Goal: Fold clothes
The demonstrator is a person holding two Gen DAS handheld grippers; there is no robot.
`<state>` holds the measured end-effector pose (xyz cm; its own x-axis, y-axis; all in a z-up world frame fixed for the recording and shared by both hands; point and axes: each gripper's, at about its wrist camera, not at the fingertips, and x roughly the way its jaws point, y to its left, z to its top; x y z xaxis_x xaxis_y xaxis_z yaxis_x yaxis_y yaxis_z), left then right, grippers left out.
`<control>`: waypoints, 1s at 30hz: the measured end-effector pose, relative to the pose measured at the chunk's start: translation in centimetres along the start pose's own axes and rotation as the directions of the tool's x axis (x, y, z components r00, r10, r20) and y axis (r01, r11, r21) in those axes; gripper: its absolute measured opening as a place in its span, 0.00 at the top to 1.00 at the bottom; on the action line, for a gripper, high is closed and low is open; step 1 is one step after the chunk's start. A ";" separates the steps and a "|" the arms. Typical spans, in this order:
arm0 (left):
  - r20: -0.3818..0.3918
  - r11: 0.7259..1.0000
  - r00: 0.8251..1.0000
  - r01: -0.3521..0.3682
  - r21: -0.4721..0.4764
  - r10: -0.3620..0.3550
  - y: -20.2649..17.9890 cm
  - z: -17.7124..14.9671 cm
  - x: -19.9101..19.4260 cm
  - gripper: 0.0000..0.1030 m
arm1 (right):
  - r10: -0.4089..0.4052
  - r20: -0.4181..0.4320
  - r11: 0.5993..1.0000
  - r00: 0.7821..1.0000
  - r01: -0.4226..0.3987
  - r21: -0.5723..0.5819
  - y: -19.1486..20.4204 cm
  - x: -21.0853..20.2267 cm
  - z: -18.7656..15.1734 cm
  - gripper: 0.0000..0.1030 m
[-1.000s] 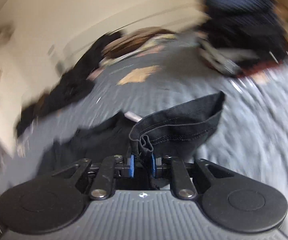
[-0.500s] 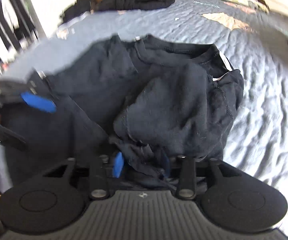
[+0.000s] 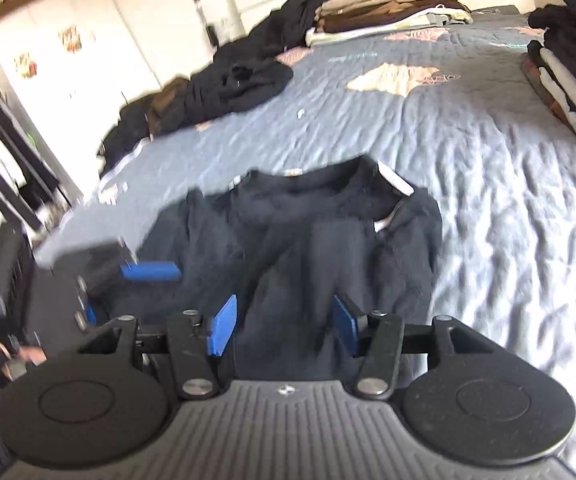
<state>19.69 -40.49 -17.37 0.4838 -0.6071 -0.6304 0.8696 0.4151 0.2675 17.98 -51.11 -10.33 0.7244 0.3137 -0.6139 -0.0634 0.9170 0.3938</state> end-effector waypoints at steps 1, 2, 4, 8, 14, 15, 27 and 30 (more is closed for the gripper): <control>0.004 1.000 1.000 -0.002 0.017 0.002 -0.4 0.0 0.3 0.24 | 0.008 0.018 1.000 1.000 -0.008 0.021 -0.5 0.3 -0.1 0.48; 0.013 0.999 1.000 -0.010 0.039 0.009 -0.9 -0.1 0.5 0.24 | 0.026 0.031 0.999 0.999 -0.027 0.035 -0.9 0.4 -0.4 0.48; 0.037 0.996 0.999 -0.027 0.085 0.024 -1.9 -0.1 0.9 0.24 | 0.056 0.036 0.997 0.998 -0.058 0.043 -1.5 0.5 -1.3 0.48; 0.068 0.988 0.996 -0.059 0.145 0.049 -3.0 0.0 1.5 0.24 | 0.023 -0.050 1.000 0.998 -0.023 0.000 -1.5 1.5 -1.9 0.47; 0.106 0.967 0.988 -0.130 0.219 0.109 -3.9 0.0 2.4 0.43 | -0.001 -0.038 1.000 0.999 0.002 0.019 -2.4 0.7 -2.0 0.44; 0.113 0.963 0.986 -0.142 0.230 0.119 -4.1 0.0 2.6 0.49 | -0.009 -0.036 1.000 0.999 0.010 0.028 -2.6 0.6 -2.0 0.44; 0.025 0.966 0.989 -0.148 0.211 0.146 -2.6 0.5 4.7 0.90 | -0.055 -0.057 0.998 0.997 0.057 0.024 -3.4 1.4 -2.1 0.41; 0.047 0.978 0.987 -0.156 0.142 0.151 -1.1 0.5 3.0 0.98 | -0.056 -0.057 0.998 0.997 0.058 0.022 -3.3 1.4 -2.0 0.41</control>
